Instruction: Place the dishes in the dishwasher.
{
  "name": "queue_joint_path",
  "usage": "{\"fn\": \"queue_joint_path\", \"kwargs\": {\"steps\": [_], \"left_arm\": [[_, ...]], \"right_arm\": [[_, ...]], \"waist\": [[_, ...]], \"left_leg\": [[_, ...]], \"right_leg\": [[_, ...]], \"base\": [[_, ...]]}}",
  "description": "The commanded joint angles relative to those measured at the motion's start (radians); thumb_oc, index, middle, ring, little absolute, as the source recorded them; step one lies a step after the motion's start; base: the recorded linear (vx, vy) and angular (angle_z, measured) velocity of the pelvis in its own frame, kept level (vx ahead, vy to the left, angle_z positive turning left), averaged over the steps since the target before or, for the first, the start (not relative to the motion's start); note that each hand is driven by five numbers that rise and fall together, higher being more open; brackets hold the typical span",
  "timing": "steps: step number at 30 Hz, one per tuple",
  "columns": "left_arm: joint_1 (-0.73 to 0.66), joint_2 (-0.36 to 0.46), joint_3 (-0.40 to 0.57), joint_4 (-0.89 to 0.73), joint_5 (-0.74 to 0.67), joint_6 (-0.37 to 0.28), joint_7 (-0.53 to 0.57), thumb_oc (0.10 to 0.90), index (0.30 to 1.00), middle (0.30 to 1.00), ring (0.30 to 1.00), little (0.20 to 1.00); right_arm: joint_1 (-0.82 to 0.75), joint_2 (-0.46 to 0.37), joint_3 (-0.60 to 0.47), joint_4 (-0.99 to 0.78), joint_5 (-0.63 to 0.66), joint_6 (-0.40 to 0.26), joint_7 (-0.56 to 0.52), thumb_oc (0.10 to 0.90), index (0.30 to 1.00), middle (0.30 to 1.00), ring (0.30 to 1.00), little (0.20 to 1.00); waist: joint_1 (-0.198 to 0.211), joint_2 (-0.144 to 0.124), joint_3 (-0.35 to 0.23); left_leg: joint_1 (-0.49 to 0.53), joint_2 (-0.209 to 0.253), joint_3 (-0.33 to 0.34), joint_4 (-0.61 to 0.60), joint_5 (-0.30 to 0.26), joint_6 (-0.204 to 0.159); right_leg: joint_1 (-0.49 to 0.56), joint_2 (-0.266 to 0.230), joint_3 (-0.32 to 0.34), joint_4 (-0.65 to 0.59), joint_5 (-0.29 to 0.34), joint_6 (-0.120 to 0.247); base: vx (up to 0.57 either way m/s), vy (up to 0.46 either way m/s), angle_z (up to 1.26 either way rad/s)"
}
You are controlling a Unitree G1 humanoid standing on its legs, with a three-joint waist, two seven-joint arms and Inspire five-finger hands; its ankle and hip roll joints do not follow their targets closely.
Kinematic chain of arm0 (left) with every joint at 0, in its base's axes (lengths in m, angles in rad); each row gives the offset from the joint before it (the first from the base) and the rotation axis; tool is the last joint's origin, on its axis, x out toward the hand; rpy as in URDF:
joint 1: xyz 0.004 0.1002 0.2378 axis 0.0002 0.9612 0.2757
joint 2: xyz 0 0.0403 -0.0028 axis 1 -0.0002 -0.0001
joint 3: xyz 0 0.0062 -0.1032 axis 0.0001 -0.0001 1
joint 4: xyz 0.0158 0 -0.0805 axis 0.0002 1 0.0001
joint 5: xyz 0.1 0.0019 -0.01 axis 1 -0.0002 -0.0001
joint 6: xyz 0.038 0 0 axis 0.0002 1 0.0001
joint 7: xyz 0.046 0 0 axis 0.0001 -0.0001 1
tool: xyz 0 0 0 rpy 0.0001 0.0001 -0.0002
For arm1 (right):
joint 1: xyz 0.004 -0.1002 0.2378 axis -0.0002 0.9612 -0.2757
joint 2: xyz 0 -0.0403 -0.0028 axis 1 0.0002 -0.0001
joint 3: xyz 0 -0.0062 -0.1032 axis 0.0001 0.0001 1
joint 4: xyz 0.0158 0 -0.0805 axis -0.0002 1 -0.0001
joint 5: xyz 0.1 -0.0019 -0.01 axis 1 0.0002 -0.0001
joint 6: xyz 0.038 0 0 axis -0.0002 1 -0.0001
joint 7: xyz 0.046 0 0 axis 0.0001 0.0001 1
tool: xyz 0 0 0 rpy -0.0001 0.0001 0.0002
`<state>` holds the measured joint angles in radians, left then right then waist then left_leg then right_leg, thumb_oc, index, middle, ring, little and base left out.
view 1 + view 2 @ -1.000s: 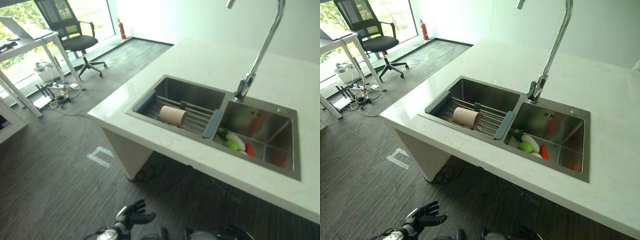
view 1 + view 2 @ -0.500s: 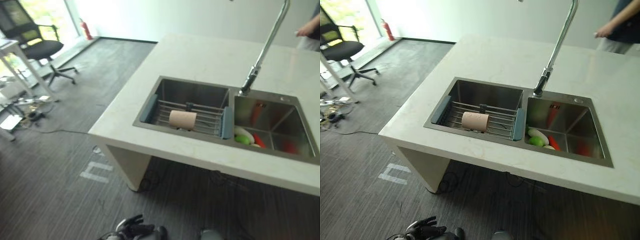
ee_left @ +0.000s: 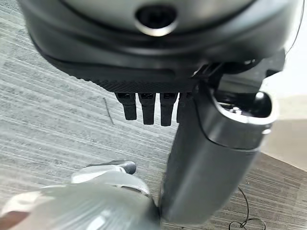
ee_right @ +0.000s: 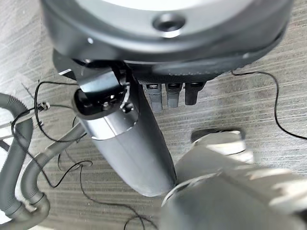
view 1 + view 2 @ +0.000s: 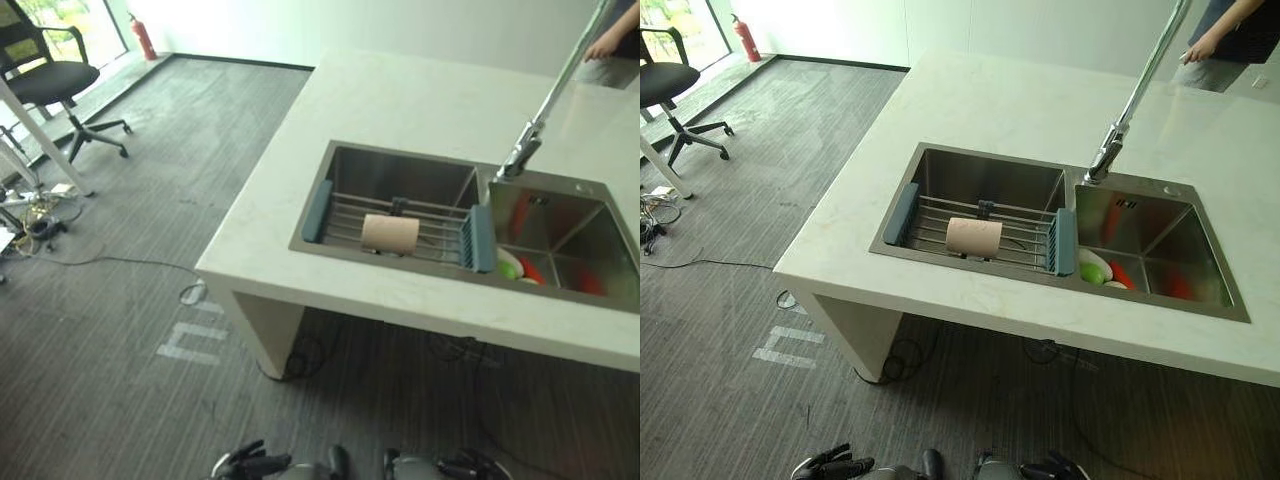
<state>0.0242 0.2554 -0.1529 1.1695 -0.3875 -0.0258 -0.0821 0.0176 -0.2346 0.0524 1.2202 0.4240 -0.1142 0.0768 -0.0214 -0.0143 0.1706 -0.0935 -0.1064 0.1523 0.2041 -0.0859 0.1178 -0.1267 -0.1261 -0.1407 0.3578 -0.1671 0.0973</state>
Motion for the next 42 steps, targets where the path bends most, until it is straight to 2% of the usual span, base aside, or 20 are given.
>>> {"fn": "queue_joint_path", "kwargs": {"steps": [1,2,3,4,5,6,7,8,9,11,13,15,16,17,19,21,27,35,39,42], "left_arm": [[0.015,-0.022,-0.005,0.011,-0.030,0.004,0.014,0.800,0.900,0.900,0.900,0.900],[0.014,-0.026,-0.002,0.017,-0.031,-0.003,0.017,0.800,0.900,0.900,0.900,0.900],[0.017,-0.032,0.011,0.014,-0.036,-0.013,0.019,0.800,0.900,0.900,0.900,0.900],[0.021,-0.035,0.022,0.000,-0.033,-0.007,0.018,0.800,0.900,0.900,0.900,0.900],[0.022,-0.035,0.023,-0.008,-0.028,-0.004,0.013,0.800,0.900,0.900,0.900,0.900],[0.026,-0.038,0.023,-0.013,-0.021,-0.001,0.005,0.800,0.900,0.900,0.900,0.900],[0.035,-0.046,0.023,-0.017,-0.017,0.015,0.010,0.800,0.900,0.900,0.900,0.900],[0.032,-0.044,0.027,-0.007,-0.020,0.046,0.006,0.800,0.900,0.900,0.900,0.900],[0.031,-0.045,0.032,0.011,-0.031,0.054,0.001,0.800,0.900,0.900,0.900,0.900],[0.027,-0.039,0.044,0.044,-0.041,0.060,-0.014,0.800,0.900,0.900,0.900,0.900],[0.030,-0.030,0.043,0.055,-0.022,0.053,-0.012,0.800,0.900,0.900,0.900,0.900],[0.025,-0.022,0.027,0.061,-0.082,0.032,-0.009,0.800,0.900,0.900,0.900,0.900],[0.022,-0.019,0.026,0.058,-0.086,0.031,-0.014,0.800,0.900,0.900,0.900,0.900],[0.013,-0.006,0.026,0.044,-0.088,0.027,-0.011,0.800,0.900,0.900,0.900,0.900],[-0.006,0.000,0.036,0.024,-0.107,0.053,0.009,0.800,0.900,0.900,0.900,0.900],[-0.008,-0.008,0.037,0.027,-0.092,0.057,-0.003,0.800,0.900,0.900,0.900,0.900],[0.020,-0.050,0.011,0.030,-0.062,0.030,-0.003,0.800,0.900,0.900,0.900,0.900],[0.020,-0.045,0.021,-0.004,-0.093,0.006,0.027,0.800,0.900,0.900,0.900,0.900],[0.026,-0.035,0.073,-0.032,-0.180,-0.085,0.071,0.800,0.900,0.900,0.900,0.900],[0.015,0.035,0.166,-0.131,-0.274,-0.146,0.124,0.800,0.900,0.900,0.900,0.900]], "right_arm": [[-0.030,-0.039,0.022,-0.022,0.000,-0.025,0.033,0.800,0.900,0.900,0.900,0.900],[-0.031,-0.043,0.026,-0.019,-0.011,-0.031,0.037,0.800,0.900,0.900,0.900,0.900],[-0.035,-0.050,0.045,-0.020,-0.026,-0.041,0.035,0.800,0.900,0.900,0.900,0.900],[-0.037,-0.055,0.053,-0.029,-0.036,-0.037,0.025,0.800,0.900,0.900,0.900,0.900],[-0.036,-0.062,0.051,-0.031,-0.033,-0.036,0.020,0.800,0.900,0.900,0.900,0.900],[-0.041,-0.072,0.042,-0.025,-0.024,-0.030,0.019,0.800,0.900,0.900,0.900,0.900],[-0.051,-0.081,0.028,-0.013,-0.006,-0.023,0.008,0.800,0.900,0.900,0.900,0.900],[-0.057,-0.077,0.023,-0.019,-0.015,-0.018,-0.015,0.800,0.900,0.900,0.900,0.900],[-0.065,-0.077,0.025,-0.015,-0.037,-0.008,-0.013,0.800,0.900,0.900,0.900,0.900],[-0.070,-0.074,0.018,0.004,-0.061,-0.020,0.000,0.800,0.900,0.900,0.900,0.900],[-0.076,-0.068,0.023,-0.012,-0.081,-0.016,0.014,0.800,0.900,0.900,0.900,0.900],[-0.081,-0.066,0.033,-0.021,-0.085,-0.010,0.018,0.800,0.900,0.900,0.900,0.900],[-0.080,-0.062,0.032,-0.021,-0.075,-0.009,0.014,0.800,0.900,0.900,0.900,0.900],[-0.082,-0.053,0.031,-0.020,-0.053,0.000,0.013,0.800,0.900,0.900,0.900,0.900],[-0.075,-0.035,0.040,-0.007,-0.041,-0.005,0.024,0.800,0.900,0.900,0.900,0.900],[-0.075,-0.021,0.060,-0.011,-0.067,-0.016,0.023,0.800,0.900,0.900,0.900,0.900],[-0.039,-0.029,0.064,-0.020,-0.065,0.017,-0.003,0.800,0.900,0.900,0.900,0.900],[-0.006,-0.037,0.049,-0.009,-0.078,0.017,0.011,0.800,0.900,0.900,0.900,0.900],[0.017,-0.043,0.041,-0.017,-0.086,0.016,0.014,0.800,0.900,0.900,0.900,0.900],[0.038,-0.077,0.020,-0.036,-0.086,0.018,0.021,0.800,0.900,0.900,0.900,0.900]], "waist": [[0.004,-0.018,-0.008],[0.009,-0.028,0.003],[0.033,-0.052,0.032],[0.044,-0.054,0.054],[0.050,-0.048,0.068],[0.055,-0.032,0.075],[0.065,0.020,0.081],[0.074,0.029,0.072],[0.081,0.032,0.061],[0.090,0.041,0.041],[0.078,0.055,0.041],[0.061,0.069,0.053],[0.056,0.067,0.054],[0.041,0.070,0.055],[0.051,0.056,0.036],[0.052,0.050,0.032],[0.040,0.031,0.026],[0.026,0.022,0.023],[0.014,0.028,0.025],[0.004,0.044,0.030]], "left_leg": [[0.026,0.141,-0.104,0.096,-0.065,-0.134],[0.042,0.137,-0.108,0.096,-0.018,-0.137],[0.033,0.111,-0.138,0.107,0.097,-0.136],[-0.030,0.103,-0.157,0.197,0.124,-0.137],[-0.086,0.101,-0.159,0.232,0.157,-0.144],[-0.091,0.089,-0.134,0.155,0.156,-0.145],[-0.160,0.093,-0.096,0.096,0.116,-0.150],[-0.202,0.102,-0.099,0.096,0.091,-0.150],[-0.206,0.100,-0.123,0.096,0.077,-0.145],[-0.199,0.109,-0.115,0.096,0.057,-0.134],[-0.150,0.106,-0.141,0.096,0.030,-0.117],[-0.115,0.107,-0.166,0.096,0.009,-0.116],[-0.112,0.100,-0.172,0.096,0.002,-0.117],[-0.118,0.114,-0.164,0.096,-0.013,-0.122],[-0.144,0.133,-0.135,0.096,0.001,-0.134],[-0.146,0.148,-0.127,0.096,0.005,-0.148],[-0.116,0.178,-0.122,0.096,-0.002,-0.174],[-0.093,0.175,-0.131,0.096,-0.025,-0.176],[-0.094,0.174,-0.131,0.096,-0.031,-0.180],[-0.103,0.172,-0.126,0.096,-0.030,-0.182]], "right_leg": [[0.022,0.003,0.020,-0.058,0.068,0.029],[0.032,0.004,0.026,-0.058,0.067,0.018],[0.052,0.008,0.057,-0.058,0.063,-0.003],[0.063,0.015,0.069,-0.058,0.064,-0.017],[0.067,0.022,0.069,-0.058,0.063,-0.023],[0.066,0.029,0.066,-0.058,0.057,-0.015],[0.078,0.063,0.044,-0.058,0.040,-0.007],[0.090,0.058,0.025,-0.058,0.026,0.001],[0.097,0.054,0.020,-0.058,0.019,0.006],[0.151,0.048,-0.018,-0.058,-0.006,0.014],[0.151,0.034,-0.049,-0.058,0.096,0.044],[0.071,-0.008,-0.057,-0.058,0.099,0.040],[0.035,-0.030,-0.047,-0.058,0.118,0.048],[-0.006,-0.032,-0.017,-0.058,0.134,0.056],[-0.017,-0.043,-0.028,-0.058,0.111,0.066],[-0.018,-0.044,-0.030,-0.058,0.095,0.065],[0.017,-0.037,-0.026,-0.058,0.058,0.055],[0.015,-0.036,-0.016,-0.058,0.056,0.055],[0.005,-0.039,-0.006,-0.058,0.056,0.056],[-0.010,-0.049,0.004,-0.058,0.058,0.059]], "base": [[0.10,-0.196,0.10],[0.15,-0.293,0.09],[0.12,-0.248,0.08],[0.10,-0.193,-0.06],[0.09,-0.023,0.02],[0.26,0.192,0.16],[0.37,0.317,0.39],[0.38,0.356,0.14],[0.28,0.231,-0.39],[0.26,0.106,-0.65],[0.20,0.005,-0.26],[0.04,-0.094,-0.30],[-0.02,-0.211,-0.23],[-0.02,-0.345,-0.13],[-0.01,-0.306,0.28],[0.01,-0.136,0.23],[0.05,-0.048,-0.02],[0.06,-0.005,-0.01],[0.06,0.052,0.01],[0.00,0.150,0.00]]}}
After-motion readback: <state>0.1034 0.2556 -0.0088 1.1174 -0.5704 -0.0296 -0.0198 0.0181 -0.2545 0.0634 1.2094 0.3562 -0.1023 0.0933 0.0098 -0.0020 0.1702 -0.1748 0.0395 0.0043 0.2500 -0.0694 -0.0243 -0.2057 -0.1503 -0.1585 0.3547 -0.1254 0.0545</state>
